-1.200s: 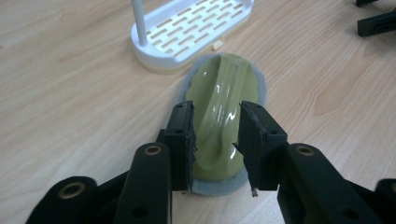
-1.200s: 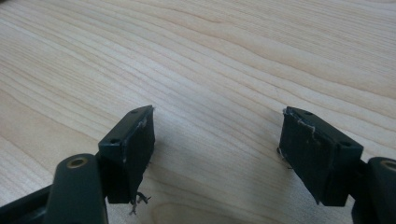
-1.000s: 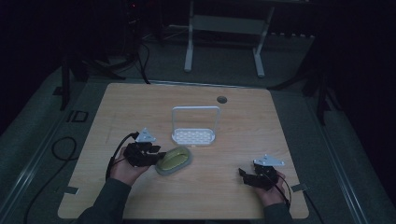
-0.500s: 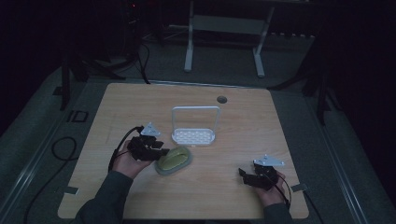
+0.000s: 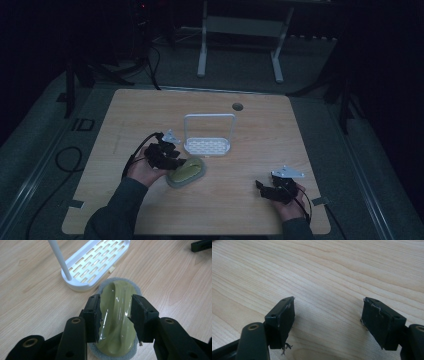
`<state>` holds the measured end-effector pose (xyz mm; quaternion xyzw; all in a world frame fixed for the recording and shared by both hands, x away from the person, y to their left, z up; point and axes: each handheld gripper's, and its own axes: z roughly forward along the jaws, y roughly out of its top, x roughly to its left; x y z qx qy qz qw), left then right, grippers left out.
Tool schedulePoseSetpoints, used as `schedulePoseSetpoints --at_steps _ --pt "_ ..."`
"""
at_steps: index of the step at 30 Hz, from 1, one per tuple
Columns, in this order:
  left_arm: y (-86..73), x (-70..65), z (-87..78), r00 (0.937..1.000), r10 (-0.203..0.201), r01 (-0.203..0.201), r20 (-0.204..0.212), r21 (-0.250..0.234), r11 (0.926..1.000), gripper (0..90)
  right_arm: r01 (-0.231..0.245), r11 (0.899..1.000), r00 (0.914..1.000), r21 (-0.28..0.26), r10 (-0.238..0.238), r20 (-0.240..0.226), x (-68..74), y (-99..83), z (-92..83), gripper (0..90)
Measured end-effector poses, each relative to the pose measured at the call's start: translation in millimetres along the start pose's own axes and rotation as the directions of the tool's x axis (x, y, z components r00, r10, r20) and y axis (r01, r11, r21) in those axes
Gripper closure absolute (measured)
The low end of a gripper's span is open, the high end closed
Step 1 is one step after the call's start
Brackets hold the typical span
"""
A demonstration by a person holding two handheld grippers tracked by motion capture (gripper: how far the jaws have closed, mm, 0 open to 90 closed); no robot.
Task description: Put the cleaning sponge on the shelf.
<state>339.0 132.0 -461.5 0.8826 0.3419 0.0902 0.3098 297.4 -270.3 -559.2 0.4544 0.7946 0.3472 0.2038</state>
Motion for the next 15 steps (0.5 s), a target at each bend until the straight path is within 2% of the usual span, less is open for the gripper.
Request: schedulePoseSetpoints --at_steps 7,15 --pt "4.4 0.0 2.7 0.9999 0.012 -0.012 -0.002 0.026 0.9996 59.9 0.000 1.000 1.0000 0.000 0.000 0.000 0.0 0.0 0.0 26.1" --pt "9.8 2.3 9.7 0.9997 0.025 -0.026 0.006 0.084 0.9961 59.8 0.000 1.000 1.0000 0.000 0.000 0.000 0.0 0.0 0.0 26.1"
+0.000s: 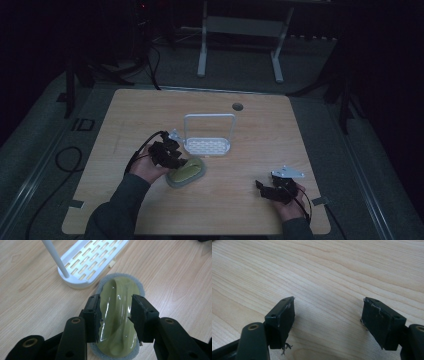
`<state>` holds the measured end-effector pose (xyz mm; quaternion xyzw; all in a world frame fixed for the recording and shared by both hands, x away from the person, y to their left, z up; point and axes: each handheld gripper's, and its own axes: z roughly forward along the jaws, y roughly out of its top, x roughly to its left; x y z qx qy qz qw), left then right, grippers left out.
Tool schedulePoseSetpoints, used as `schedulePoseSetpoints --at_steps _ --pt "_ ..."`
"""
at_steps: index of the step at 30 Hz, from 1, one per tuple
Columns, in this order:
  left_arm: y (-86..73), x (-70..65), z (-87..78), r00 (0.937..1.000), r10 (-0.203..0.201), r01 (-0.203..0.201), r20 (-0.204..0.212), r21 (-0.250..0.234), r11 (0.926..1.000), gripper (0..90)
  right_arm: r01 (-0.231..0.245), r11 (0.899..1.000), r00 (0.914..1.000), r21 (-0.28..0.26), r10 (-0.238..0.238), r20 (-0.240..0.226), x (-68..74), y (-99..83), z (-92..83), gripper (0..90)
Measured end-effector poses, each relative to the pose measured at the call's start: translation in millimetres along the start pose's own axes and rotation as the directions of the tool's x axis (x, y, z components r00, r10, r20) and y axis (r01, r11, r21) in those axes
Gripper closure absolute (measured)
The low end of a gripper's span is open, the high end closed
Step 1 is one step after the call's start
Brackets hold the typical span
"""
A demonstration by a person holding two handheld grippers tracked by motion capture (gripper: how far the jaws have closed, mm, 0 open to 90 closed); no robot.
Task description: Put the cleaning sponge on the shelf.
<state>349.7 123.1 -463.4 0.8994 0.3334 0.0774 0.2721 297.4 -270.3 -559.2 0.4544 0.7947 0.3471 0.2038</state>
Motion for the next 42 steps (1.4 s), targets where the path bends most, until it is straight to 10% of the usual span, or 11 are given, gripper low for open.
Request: schedulePoseSetpoints --at_steps 42 --pt "28.2 4.0 11.1 0.9962 0.065 -0.074 0.058 0.177 0.9814 58.1 -0.002 1.000 1.0000 0.001 0.002 0.000 0.2 0.0 -0.1 26.1"
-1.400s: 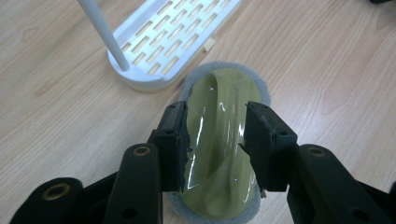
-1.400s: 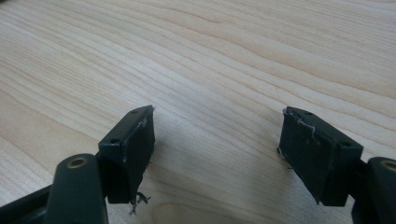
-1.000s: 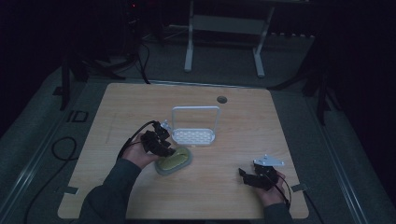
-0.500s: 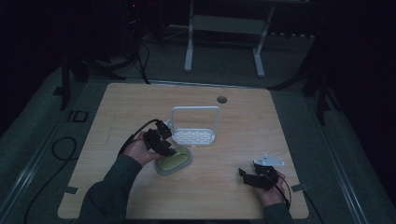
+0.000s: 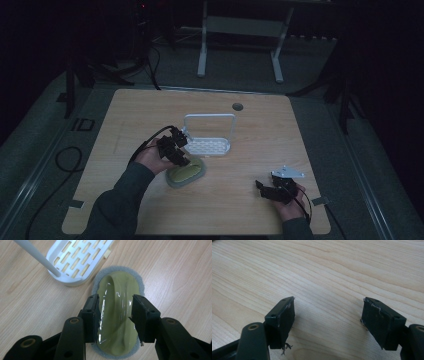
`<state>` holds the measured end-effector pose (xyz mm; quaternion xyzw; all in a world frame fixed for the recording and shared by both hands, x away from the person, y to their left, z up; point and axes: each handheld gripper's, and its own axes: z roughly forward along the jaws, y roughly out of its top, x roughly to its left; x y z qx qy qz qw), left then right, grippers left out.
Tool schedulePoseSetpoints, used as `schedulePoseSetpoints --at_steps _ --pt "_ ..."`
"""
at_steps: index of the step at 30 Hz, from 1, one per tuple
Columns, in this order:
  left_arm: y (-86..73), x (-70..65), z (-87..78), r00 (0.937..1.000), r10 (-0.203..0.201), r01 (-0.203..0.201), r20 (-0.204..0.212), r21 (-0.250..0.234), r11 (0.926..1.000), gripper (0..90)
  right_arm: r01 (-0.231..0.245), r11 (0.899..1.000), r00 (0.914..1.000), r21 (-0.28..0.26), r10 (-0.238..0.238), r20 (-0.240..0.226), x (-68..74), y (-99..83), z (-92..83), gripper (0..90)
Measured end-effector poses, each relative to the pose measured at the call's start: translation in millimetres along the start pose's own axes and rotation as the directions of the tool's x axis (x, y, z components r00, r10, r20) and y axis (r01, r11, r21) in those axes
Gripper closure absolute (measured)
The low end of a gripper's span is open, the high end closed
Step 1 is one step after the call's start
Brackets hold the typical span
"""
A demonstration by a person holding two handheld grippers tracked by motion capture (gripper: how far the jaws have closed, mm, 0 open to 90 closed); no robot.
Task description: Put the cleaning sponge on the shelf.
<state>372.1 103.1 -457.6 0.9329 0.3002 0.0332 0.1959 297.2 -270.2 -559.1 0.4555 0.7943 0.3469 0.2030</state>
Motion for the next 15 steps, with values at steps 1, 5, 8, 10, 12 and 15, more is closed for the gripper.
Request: schedulePoseSetpoints --at_steps 1,5,8,10,12,15 --pt "0.9 -0.9 0.7 1.0000 0.002 -0.002 -0.003 0.005 1.0000 58.0 0.000 1.000 1.0000 0.000 0.000 0.000 0.0 0.0 0.0 26.1" --pt "4.4 -2.6 2.3 0.9997 0.023 -0.023 -0.006 0.029 0.9993 57.4 0.000 1.000 1.0000 0.000 0.000 0.000 0.0 0.0 0.0 26.1" --pt "6.4 -3.7 4.5 0.9995 0.028 -0.028 -0.011 0.048 0.9984 57.7 0.000 1.000 1.0000 0.000 0.000 0.000 0.0 0.0 0.0 26.1" --pt "7.1 -3.7 5.5 0.9993 0.035 -0.035 -0.008 0.061 0.9975 57.8 0.000 1.000 1.0000 0.000 0.000 0.000 0.0 0.0 0.0 26.1" --pt "7.7 -3.6 6.3 0.9993 0.037 -0.036 -0.007 0.070 0.9969 57.9 0.000 1.000 1.0000 0.000 0.000 0.000 0.0 0.0 0.0 26.1" --pt "8.3 -3.5 8.0 0.9994 0.033 -0.033 -0.005 0.082 0.9961 57.9 -0.001 1.000 1.0000 0.000 0.001 0.000 0.1 0.0 0.0 26.1"
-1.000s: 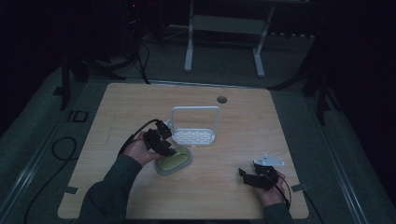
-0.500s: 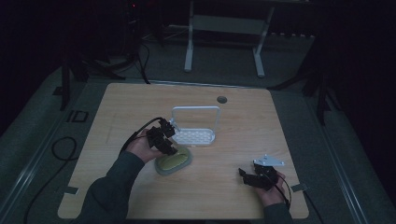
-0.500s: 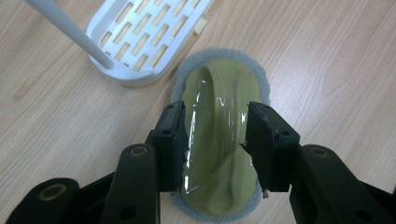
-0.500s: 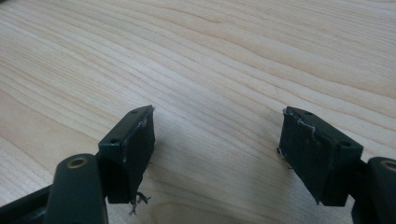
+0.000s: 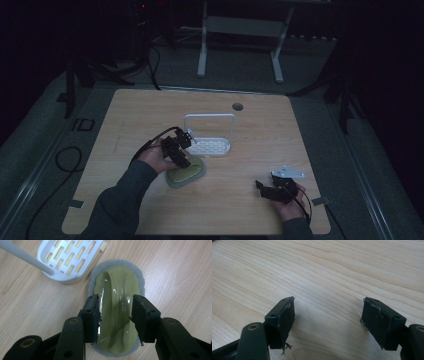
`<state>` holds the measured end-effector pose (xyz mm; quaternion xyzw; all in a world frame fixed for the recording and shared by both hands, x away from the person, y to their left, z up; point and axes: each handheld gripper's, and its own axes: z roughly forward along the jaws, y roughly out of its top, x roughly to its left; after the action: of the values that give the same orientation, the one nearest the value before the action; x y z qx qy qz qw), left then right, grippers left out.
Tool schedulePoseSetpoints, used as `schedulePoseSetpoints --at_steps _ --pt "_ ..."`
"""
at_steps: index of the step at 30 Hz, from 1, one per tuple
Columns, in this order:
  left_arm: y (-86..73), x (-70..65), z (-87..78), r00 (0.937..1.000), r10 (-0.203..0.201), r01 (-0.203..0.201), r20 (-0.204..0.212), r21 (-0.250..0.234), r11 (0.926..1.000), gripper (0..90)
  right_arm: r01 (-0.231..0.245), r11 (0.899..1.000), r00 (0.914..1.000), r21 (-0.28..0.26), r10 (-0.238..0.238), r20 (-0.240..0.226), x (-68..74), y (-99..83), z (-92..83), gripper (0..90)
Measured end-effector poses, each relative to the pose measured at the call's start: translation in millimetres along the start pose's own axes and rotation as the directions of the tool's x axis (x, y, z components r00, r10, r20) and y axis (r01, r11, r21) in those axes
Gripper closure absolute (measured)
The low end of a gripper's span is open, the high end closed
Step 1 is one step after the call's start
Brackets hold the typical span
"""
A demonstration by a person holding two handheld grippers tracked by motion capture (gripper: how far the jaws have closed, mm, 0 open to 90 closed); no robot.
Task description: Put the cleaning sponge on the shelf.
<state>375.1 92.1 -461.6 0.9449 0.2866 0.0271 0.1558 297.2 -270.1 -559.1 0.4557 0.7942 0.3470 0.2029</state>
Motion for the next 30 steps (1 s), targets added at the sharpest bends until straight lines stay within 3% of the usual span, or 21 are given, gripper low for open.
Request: schedulePoseSetpoints --at_steps 19,30 --pt "8.0 -1.4 14.6 0.9992 0.037 -0.039 0.017 0.111 0.9930 61.4 0.001 1.000 1.0000 0.000 -0.001 0.000 -0.1 0.0 0.0 26.1" --pt "7.9 -1.9 19.6 0.9982 0.057 -0.059 0.021 0.153 0.9865 68.5 0.001 1.000 1.0000 0.000 -0.001 0.000 -0.1 0.0 0.0 26.1"
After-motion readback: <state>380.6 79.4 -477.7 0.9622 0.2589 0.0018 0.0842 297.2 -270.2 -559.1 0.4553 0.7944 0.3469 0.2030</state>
